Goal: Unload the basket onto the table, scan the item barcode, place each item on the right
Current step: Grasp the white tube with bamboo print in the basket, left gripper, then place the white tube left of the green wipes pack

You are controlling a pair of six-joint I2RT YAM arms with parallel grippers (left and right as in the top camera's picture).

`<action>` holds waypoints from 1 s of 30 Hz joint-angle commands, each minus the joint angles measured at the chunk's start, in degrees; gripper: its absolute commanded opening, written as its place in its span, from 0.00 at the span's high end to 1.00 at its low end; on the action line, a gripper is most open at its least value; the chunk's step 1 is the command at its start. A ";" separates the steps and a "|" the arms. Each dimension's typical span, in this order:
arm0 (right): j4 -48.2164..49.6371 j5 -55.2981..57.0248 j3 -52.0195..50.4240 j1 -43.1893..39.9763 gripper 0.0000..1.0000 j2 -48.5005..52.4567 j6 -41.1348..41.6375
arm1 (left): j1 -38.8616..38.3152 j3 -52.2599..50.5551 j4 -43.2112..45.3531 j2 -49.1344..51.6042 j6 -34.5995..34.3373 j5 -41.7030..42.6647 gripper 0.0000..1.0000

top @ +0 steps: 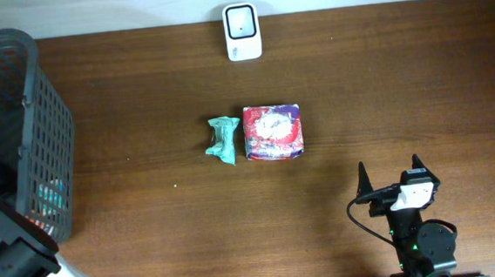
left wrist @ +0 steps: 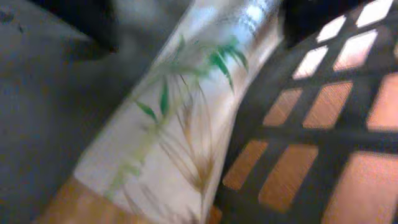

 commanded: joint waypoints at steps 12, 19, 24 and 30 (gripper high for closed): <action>-0.22 -0.09 -0.52 -0.31 0.02 -0.33 0.22 | -0.50 0.50 3.93 -22.84 -8.22 47.19 1.00; -0.20 -0.09 -0.52 -0.31 0.01 -0.33 0.24 | -2.45 0.50 8.00 -29.62 -18.99 64.50 1.00; -0.22 -0.09 -0.52 -0.31 0.01 -0.33 0.24 | -2.45 0.50 13.84 -34.56 -23.47 70.07 1.00; -0.22 -0.09 -0.52 -0.31 0.01 -0.33 0.24 | -2.69 0.50 17.92 -39.82 -35.85 74.97 1.00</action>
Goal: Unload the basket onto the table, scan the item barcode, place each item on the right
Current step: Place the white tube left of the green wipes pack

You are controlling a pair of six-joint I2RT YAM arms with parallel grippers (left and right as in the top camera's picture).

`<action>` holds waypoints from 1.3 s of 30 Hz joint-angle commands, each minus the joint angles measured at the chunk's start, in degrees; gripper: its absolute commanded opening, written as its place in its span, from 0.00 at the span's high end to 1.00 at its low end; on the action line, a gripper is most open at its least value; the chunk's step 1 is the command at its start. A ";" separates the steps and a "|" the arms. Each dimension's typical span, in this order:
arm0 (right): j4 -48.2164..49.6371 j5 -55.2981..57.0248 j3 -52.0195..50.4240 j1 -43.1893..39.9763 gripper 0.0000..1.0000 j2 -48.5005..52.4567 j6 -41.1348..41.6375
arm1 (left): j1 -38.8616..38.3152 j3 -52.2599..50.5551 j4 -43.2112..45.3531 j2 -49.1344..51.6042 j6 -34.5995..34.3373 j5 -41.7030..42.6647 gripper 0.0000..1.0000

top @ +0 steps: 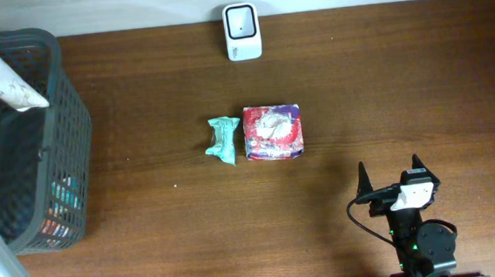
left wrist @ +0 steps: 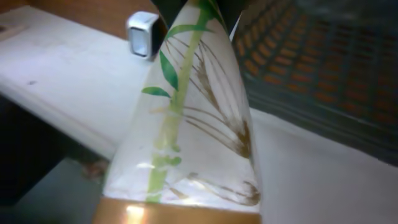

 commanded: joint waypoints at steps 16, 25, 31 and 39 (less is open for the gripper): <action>-0.22 -0.09 -0.52 -0.31 0.01 -0.33 0.17 | -50.64 0.74 -24.79 10.34 5.46 -47.34 1.00; -0.22 -0.09 -0.52 -0.31 0.01 -0.33 0.17 | -55.04 0.72 -24.61 30.32 5.44 -51.19 1.00; -0.22 -0.09 -0.52 -0.31 0.02 -0.33 0.20 | -55.01 3.10 -23.10 32.02 5.46 -55.98 0.43; -0.22 -0.09 -0.52 -0.31 0.02 -0.33 0.20 | -46.80 23.23 -32.17 15.10 5.46 -56.33 0.38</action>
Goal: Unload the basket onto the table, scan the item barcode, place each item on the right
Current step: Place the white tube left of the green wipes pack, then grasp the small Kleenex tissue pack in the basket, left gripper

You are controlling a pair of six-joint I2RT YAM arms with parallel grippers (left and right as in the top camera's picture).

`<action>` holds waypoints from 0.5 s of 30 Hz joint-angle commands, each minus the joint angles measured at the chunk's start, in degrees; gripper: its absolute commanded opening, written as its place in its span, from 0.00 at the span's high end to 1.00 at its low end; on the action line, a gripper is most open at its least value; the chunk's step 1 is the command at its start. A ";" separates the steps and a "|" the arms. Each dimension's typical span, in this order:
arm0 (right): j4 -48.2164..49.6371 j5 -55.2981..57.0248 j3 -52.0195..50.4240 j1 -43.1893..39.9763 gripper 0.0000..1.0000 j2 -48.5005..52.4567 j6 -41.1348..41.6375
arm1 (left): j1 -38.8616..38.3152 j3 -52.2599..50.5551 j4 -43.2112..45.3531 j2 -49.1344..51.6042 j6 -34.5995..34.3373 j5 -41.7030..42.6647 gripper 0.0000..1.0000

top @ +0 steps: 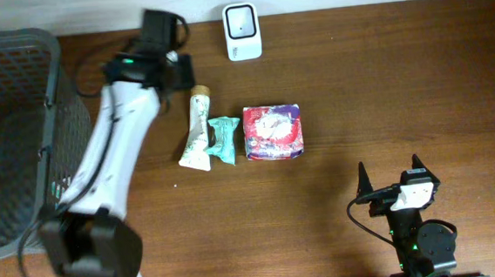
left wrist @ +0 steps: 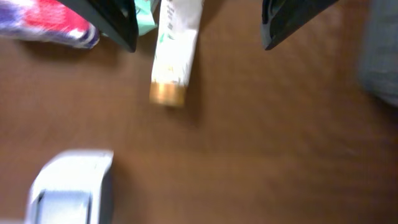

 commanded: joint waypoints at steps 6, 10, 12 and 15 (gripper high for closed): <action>-0.22 -0.09 -0.52 -0.31 0.01 -0.33 0.24 | 30.95 6.19 -0.31 -24.83 1.05 -1.09 0.28; -0.22 -0.09 -0.52 -0.31 0.01 -0.33 0.24 | 45.35 6.08 -1.81 -16.41 9.14 2.80 0.24; -0.22 -0.09 -0.52 -0.31 0.01 -0.33 0.22 | 48.13 6.08 -2.56 -10.78 14.86 8.52 0.21; -0.22 -0.09 -0.52 -0.31 0.01 -0.33 0.24 | 51.45 6.08 -6.38 0.87 16.61 13.05 0.23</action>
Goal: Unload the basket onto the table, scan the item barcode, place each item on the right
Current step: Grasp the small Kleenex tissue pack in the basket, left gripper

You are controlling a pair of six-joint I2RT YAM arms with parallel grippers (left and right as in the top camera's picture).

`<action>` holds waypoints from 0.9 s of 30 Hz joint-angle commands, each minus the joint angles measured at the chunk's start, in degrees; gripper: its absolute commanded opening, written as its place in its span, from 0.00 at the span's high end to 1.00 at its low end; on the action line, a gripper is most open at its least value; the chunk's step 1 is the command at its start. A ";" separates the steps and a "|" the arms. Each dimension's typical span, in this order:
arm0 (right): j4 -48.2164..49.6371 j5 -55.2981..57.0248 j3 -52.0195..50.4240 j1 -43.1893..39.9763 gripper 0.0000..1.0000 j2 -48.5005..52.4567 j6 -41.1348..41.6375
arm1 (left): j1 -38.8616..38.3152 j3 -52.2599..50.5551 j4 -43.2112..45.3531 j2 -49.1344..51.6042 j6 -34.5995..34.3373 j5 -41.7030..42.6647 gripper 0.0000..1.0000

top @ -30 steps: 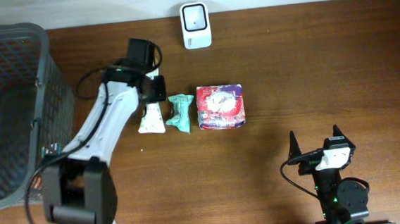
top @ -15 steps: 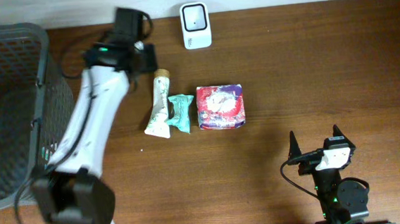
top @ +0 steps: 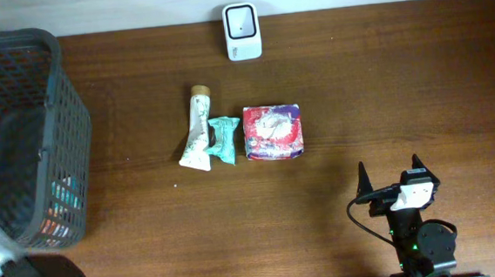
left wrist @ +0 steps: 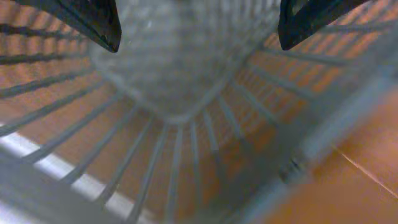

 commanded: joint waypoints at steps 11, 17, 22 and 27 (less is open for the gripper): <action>-0.22 -0.09 -0.52 -0.31 0.01 -0.33 0.24 | 6.36 -0.13 -19.78 28.70 22.75 20.68 0.25; -0.20 -0.09 -0.52 -0.31 0.02 -0.33 0.22 | 6.38 -2.43 -25.42 29.14 24.41 20.90 0.33; -0.22 -0.09 -0.52 -0.31 0.02 -0.33 0.22 | 6.38 -6.01 -24.85 29.16 24.41 20.74 0.47; -0.22 -0.09 -0.52 -0.31 0.01 -0.33 0.24 | 6.43 -7.63 -21.05 29.14 23.50 24.48 1.00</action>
